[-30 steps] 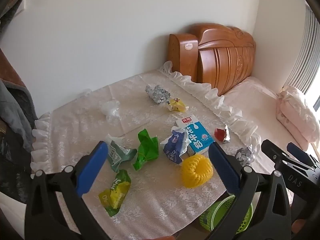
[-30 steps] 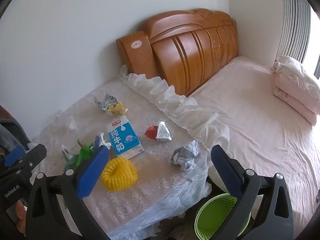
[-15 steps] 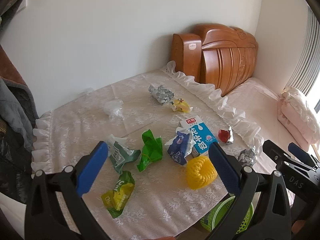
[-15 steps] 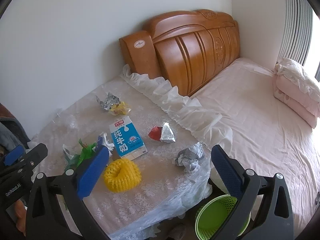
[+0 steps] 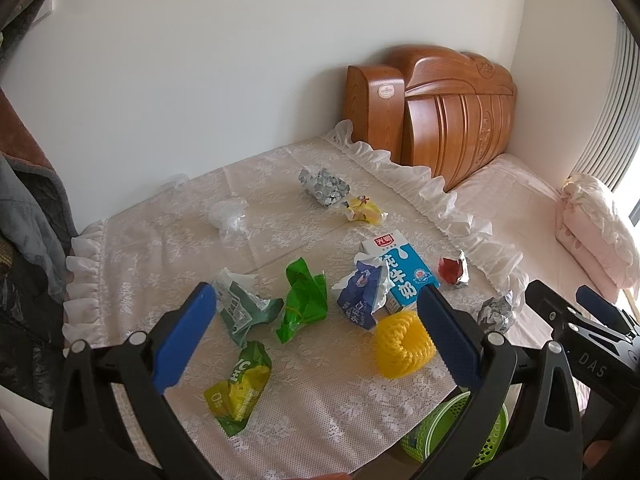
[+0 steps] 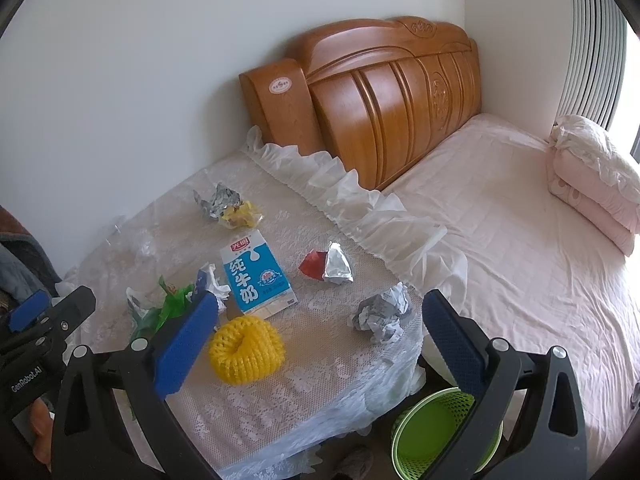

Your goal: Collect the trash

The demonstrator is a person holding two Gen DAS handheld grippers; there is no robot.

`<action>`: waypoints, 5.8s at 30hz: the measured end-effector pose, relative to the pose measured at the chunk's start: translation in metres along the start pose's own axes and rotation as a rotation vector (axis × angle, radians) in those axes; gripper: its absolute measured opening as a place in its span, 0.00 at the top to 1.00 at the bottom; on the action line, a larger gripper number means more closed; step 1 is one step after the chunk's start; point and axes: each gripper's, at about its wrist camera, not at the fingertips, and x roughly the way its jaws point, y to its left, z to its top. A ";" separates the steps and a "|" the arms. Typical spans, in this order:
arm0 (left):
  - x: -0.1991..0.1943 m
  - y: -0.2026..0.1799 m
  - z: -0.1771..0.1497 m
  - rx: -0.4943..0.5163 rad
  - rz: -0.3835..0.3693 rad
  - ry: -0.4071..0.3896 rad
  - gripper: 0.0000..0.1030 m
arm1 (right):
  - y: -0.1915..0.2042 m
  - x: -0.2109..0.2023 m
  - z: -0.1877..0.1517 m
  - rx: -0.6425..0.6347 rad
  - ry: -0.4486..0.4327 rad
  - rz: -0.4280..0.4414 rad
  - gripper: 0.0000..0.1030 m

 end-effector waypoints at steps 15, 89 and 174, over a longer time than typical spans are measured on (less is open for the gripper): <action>-0.004 0.001 -0.004 -0.008 0.003 0.001 0.06 | 0.003 -0.003 -0.002 -0.006 -0.001 0.003 0.02; 0.116 0.089 -0.109 0.152 -0.156 0.364 0.51 | 0.050 0.062 -0.074 -0.033 0.200 0.019 0.02; -0.007 -0.340 -0.170 0.844 -0.777 0.260 0.08 | -0.313 -0.016 -0.237 0.569 0.260 -0.352 0.02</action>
